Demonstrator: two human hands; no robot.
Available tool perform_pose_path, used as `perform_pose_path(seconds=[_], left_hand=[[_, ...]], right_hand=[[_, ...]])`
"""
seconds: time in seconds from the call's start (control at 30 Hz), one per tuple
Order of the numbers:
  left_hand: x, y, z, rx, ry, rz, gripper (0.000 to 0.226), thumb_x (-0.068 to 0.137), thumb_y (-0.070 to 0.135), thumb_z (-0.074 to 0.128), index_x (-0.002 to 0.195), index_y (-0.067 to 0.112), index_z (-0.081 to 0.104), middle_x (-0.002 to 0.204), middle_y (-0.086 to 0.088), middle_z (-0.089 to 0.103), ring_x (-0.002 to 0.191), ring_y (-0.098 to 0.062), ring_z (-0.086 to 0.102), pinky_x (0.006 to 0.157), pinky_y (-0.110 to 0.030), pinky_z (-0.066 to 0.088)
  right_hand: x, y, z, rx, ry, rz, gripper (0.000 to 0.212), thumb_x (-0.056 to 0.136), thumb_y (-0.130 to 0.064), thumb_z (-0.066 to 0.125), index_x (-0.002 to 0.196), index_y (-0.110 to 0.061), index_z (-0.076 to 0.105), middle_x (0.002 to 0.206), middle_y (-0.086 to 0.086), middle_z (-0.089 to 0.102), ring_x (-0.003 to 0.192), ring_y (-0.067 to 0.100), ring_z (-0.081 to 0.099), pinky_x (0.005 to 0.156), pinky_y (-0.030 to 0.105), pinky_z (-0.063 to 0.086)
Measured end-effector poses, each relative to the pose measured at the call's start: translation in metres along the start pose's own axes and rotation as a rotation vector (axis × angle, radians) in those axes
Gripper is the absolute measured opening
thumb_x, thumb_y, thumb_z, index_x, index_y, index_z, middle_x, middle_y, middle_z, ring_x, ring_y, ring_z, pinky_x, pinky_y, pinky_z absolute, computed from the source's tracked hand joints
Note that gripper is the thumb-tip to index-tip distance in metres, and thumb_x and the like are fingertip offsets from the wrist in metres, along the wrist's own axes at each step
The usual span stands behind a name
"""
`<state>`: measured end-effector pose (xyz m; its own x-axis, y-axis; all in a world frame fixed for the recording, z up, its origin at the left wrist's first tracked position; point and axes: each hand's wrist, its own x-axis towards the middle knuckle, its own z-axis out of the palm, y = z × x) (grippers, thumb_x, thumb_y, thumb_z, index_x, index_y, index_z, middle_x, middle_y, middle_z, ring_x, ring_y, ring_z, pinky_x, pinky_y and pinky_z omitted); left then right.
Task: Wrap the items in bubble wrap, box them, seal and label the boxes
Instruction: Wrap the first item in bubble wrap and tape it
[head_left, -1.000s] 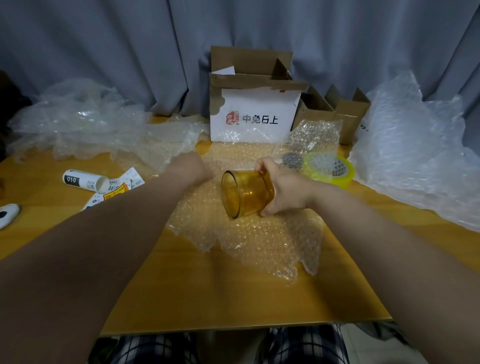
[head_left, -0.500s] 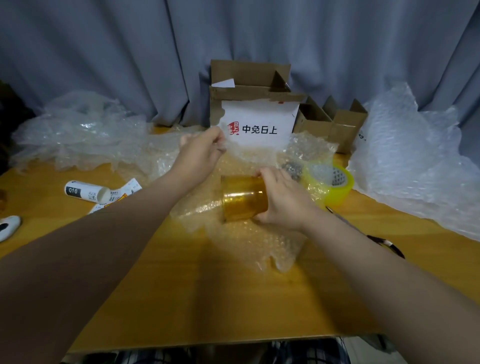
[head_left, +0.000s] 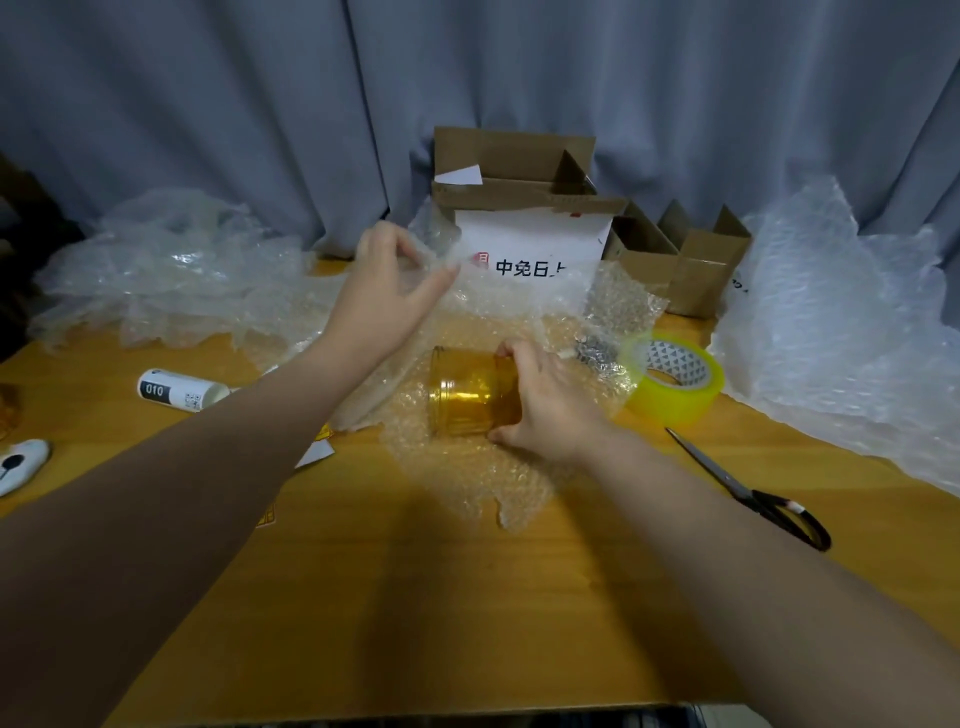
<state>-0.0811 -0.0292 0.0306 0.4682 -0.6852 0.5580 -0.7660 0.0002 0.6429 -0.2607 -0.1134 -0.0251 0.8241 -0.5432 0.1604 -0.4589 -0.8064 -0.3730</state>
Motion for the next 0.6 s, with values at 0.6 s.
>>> perform_pose_path(seconds=[0.6], left_hand=[[0.041,-0.002,0.005,-0.033,-0.046,0.085,0.017,0.083,0.017,0.049,0.075,0.031,0.055,0.097,0.008,0.068,0.106,-0.017,0.058,0.099,-0.052,0.039]], right_hand=[[0.017,-0.007,-0.015,-0.369,-0.114,-0.059,0.076,0.073,-0.042,0.078,0.127,-0.014,0.031,0.140,0.011,0.041,0.139,0.028,0.023,0.119,0.045,0.002]])
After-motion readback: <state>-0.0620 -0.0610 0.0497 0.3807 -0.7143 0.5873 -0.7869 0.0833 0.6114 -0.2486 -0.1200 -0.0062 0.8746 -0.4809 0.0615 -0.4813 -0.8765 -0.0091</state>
